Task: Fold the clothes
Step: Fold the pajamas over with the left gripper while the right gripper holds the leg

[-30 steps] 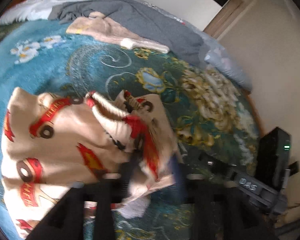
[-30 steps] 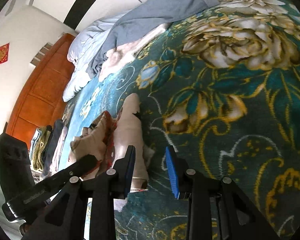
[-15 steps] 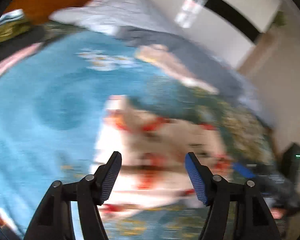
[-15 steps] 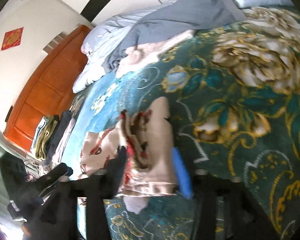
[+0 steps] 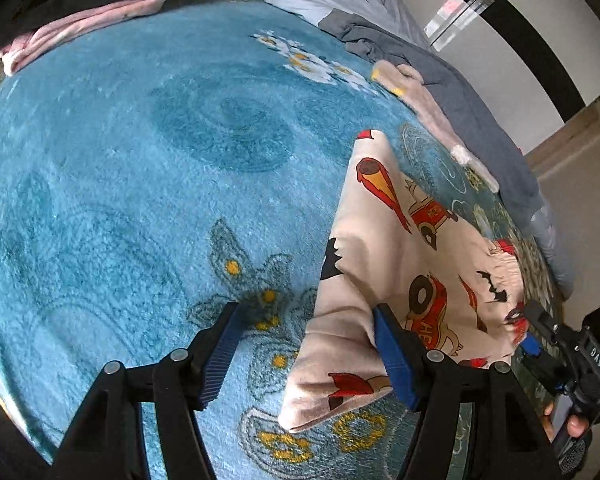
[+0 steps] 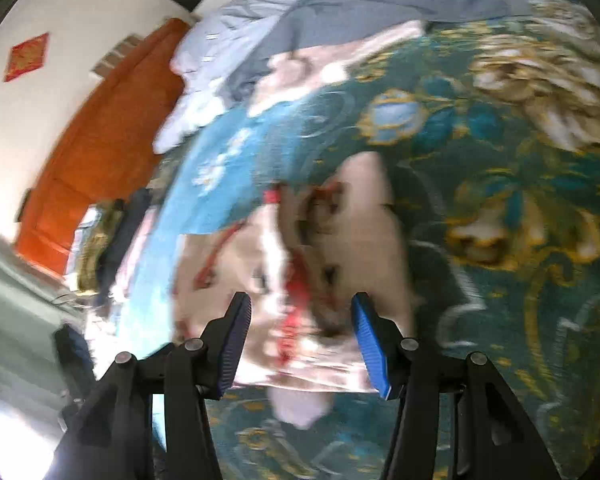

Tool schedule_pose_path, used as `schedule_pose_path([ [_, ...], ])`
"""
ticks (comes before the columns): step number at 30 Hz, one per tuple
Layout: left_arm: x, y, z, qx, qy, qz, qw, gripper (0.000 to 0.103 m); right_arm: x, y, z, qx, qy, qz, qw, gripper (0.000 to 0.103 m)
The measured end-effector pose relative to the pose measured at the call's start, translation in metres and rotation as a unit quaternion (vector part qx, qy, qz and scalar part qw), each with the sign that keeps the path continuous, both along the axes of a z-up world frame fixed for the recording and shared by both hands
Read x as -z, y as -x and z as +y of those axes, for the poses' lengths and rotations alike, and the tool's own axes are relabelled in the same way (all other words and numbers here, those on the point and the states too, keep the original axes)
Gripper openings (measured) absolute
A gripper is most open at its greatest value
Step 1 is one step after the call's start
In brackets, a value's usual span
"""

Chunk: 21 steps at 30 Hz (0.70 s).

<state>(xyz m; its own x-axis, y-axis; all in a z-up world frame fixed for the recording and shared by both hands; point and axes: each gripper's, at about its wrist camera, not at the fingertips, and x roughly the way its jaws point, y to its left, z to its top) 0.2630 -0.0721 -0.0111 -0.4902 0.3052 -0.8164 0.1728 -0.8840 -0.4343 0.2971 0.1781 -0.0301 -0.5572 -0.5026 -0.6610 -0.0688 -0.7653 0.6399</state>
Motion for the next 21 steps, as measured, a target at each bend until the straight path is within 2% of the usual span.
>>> schedule_pose_path([
  [4, 0.001, -0.002, -0.004, -0.002, -0.009, -0.002, 1.0000, 0.070, 0.012, 0.009, -0.003, -0.003, 0.009, -0.024, 1.000, 0.054],
  [6, 0.002, -0.005, -0.007, -0.005, -0.016, -0.002, 0.9999, 0.070, 0.021, 0.009, 0.003, 0.011, 0.034, -0.035, 0.999, 0.053],
  [15, 0.005, -0.013, -0.013, -0.010, -0.023, -0.009, 0.9997, 0.070, 0.019, 0.020, -0.004, 0.034, 0.052, -0.022, 0.998, 0.055],
  [17, 0.005, -0.014, -0.014, -0.008, -0.022, -0.010, 0.9997, 0.070, 0.016, 0.021, -0.009, 0.036, 0.041, -0.019, 0.998, 0.051],
  [19, 0.006, -0.015, -0.014, -0.006, -0.020, -0.010, 0.9997, 0.070, 0.014, 0.022, -0.012, 0.034, 0.029, -0.020, 0.999, 0.031],
  [21, 0.006, -0.015, -0.014, -0.006, -0.020, -0.010, 0.9997, 0.070, 0.006, 0.021, -0.017, 0.026, 0.015, -0.011, 0.999, 0.030],
])
